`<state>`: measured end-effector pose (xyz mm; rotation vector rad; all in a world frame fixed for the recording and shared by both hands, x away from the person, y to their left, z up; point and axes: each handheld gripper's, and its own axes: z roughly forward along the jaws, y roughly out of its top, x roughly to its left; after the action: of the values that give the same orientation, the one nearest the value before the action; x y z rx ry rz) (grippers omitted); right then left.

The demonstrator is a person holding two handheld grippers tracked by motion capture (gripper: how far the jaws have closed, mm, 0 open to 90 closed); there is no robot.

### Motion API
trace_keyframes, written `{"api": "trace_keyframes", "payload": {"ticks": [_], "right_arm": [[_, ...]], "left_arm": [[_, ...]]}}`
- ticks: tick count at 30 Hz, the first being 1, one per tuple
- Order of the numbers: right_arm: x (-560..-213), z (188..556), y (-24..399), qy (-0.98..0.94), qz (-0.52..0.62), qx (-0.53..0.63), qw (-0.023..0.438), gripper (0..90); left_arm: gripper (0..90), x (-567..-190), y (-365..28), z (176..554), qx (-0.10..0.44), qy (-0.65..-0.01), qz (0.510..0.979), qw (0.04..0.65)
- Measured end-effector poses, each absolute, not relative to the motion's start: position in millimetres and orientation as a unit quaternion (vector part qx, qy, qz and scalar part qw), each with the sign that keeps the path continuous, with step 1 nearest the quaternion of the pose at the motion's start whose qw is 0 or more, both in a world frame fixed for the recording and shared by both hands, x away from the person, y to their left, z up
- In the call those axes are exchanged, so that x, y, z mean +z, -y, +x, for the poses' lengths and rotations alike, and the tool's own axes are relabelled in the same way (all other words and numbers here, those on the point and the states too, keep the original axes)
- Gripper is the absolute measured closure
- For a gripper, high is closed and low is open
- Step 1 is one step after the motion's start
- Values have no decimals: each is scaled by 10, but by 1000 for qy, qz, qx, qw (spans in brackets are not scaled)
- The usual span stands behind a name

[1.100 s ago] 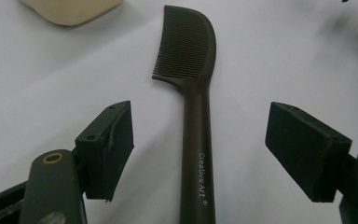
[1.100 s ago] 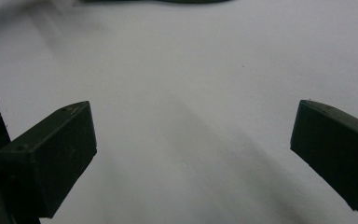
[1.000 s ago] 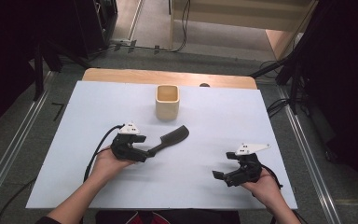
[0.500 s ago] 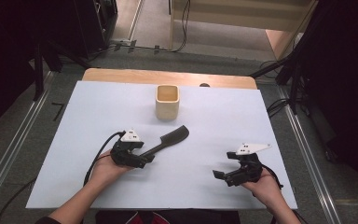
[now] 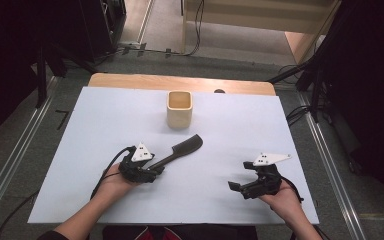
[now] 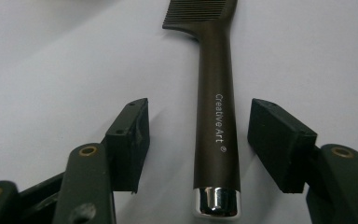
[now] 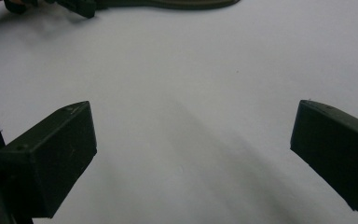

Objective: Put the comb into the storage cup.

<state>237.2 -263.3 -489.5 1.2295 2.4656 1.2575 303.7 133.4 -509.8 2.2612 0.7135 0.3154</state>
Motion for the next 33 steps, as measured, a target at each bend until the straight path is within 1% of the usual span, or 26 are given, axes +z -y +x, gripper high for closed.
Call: {"api": "trace_keyframes", "payload": {"ticks": [1,2,4,6,7,9,11,17,20,28,33], "right_arm": [[-4895,2372,2633,-813,405,415,56,0],[-4889,2372,2637,-811,407,416,59,0],[-4889,2372,2639,-811,407,416,58,0],[-4895,2373,2632,-813,406,413,56,0],[-4895,2373,2632,-813,406,413,56,0],[-4893,2371,2632,-814,403,414,56,0],[-4886,2364,2627,-814,402,416,56,0],[-4887,2363,2618,-815,401,415,55,0],[-4887,2365,2621,-815,400,415,56,0],[-4887,2368,2617,-816,398,414,56,0],[-4889,2367,2620,-816,400,414,56,0]], "left_arm": [[404,-5095,-1334,3034,123,-277,880,365],[423,-5093,-1332,3031,122,-277,880,366],[485,-5084,-1324,3017,120,-271,883,364],[571,-5077,-1318,3011,117,-267,885,363],[571,-5077,-1311,3007,117,-266,885,364],[599,-5075,-1313,3010,112,-270,884,364],[649,-5075,-1319,3019,112,-277,882,365],[726,-5071,-1315,3019,110,-271,884,364],[729,-5074,-1320,3029,103,-274,883,367],[733,-5055,-1298,3018,113,-266,888,357],[733,-5043,-1289,3021,110,-270,888,355]]}}
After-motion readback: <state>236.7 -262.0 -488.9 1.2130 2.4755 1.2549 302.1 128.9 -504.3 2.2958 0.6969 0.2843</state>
